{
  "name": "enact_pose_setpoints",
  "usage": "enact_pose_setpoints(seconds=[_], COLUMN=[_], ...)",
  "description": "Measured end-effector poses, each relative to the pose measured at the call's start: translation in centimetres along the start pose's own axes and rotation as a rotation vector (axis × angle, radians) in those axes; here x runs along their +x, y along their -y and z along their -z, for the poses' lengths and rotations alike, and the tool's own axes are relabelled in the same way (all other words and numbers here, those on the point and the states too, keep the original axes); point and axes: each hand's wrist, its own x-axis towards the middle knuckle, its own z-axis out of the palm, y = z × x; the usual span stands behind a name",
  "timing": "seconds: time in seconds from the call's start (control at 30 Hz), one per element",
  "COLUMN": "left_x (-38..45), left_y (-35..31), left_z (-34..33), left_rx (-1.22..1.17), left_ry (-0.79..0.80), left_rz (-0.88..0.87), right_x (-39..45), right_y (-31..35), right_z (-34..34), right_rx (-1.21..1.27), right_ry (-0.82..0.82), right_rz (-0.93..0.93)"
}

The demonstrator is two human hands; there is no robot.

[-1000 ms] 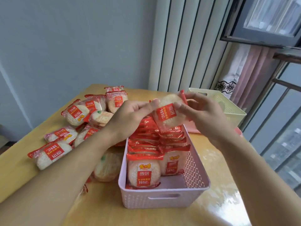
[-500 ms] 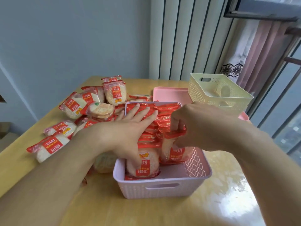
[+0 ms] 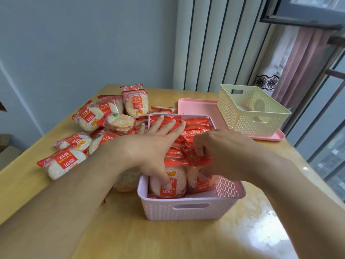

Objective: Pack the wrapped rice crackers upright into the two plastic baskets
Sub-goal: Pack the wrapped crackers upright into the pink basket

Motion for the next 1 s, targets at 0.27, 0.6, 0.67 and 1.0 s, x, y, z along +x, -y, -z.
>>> enact_pose_setpoints(seconds=[0.27, 0.6, 0.67, 1.0], left_x=[-1.6, -2.4, -2.0, -2.4], left_y=[4.7, 22.4, 23.5, 25.9], left_z=[1.0, -3.0, -4.6, -4.1], left_rx=[-0.284, -1.074, -1.287, -1.346], left_ry=[-0.302, -0.616, -0.54, -1.016], left_rz=[0.237, 0.594, 0.5, 0.535], right_x=[0.9, 16.6, 18.5, 20.5], right_y=[1.3, 11.3, 12.4, 13.9], right_z=[3.3, 1.0, -0.7, -2.5], right_rx=[0.333, 0.251, 0.219, 0.154], right_ry=[-0.353, 0.067, 0.168, 0.119], right_rz=[-0.054, 0.122, 0.101, 0.053])
